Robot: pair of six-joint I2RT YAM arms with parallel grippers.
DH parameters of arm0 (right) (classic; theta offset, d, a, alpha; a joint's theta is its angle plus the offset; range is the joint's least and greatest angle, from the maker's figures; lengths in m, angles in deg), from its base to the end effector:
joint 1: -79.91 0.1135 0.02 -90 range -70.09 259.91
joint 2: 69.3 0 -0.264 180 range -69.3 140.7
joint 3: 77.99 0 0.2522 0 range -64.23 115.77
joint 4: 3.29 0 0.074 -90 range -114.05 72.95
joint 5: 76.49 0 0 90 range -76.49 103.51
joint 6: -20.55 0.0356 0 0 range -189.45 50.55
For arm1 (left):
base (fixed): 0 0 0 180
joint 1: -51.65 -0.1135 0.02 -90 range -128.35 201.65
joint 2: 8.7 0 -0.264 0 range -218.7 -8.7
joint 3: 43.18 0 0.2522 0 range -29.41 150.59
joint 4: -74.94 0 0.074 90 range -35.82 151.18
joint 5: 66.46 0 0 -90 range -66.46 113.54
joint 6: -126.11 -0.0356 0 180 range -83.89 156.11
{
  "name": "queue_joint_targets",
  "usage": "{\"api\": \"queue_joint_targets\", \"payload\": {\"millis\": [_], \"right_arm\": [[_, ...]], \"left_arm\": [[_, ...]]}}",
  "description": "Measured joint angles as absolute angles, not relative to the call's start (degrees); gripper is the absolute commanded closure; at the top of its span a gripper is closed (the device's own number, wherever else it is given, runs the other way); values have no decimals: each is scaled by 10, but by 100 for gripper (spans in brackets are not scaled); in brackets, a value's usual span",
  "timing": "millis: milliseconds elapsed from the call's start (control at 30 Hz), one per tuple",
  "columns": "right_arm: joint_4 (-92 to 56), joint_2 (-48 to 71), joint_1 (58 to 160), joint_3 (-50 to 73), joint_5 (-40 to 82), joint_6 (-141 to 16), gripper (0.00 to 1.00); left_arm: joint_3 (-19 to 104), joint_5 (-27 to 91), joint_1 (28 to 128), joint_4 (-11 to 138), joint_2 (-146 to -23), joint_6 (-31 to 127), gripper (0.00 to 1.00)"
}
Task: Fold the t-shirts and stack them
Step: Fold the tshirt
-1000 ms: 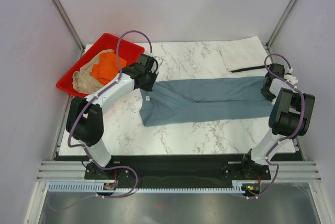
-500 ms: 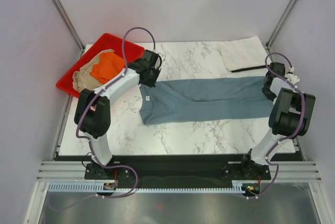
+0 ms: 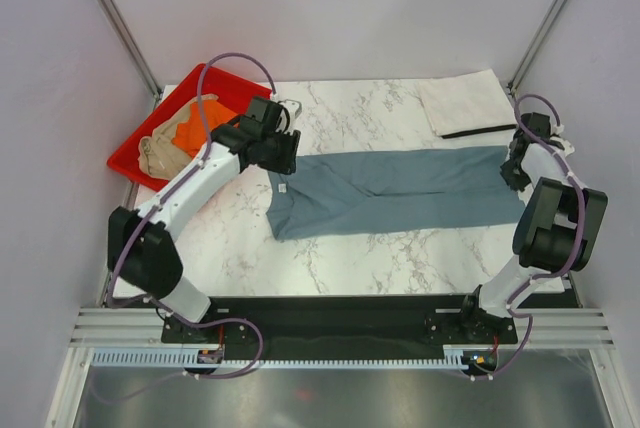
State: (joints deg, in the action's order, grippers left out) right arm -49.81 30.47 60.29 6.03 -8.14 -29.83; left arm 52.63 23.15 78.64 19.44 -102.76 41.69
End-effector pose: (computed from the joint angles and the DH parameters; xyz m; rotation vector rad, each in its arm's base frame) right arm 0.3322 -0.1324 0.2104 1.3802 2.1813 -0.3750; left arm 0.3170 -0.1612 0.2962 0.4660 2.4800 -0.2234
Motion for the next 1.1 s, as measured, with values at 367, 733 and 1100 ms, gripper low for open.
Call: {"api": "queue_joint_targets", "payload": {"millis": [367,733,1100], "right_arm": [[-504,297,602,-29,-97,-298,79],[-484,272,596,-89,-150,-285,71],[-502,195,576,-113,-147,-285,62]], "left_arm": [[302,322,795,260,-968,535,57],[236,216,795,269,-991,579,58],[227,169,795,231,-935,588,58]]}}
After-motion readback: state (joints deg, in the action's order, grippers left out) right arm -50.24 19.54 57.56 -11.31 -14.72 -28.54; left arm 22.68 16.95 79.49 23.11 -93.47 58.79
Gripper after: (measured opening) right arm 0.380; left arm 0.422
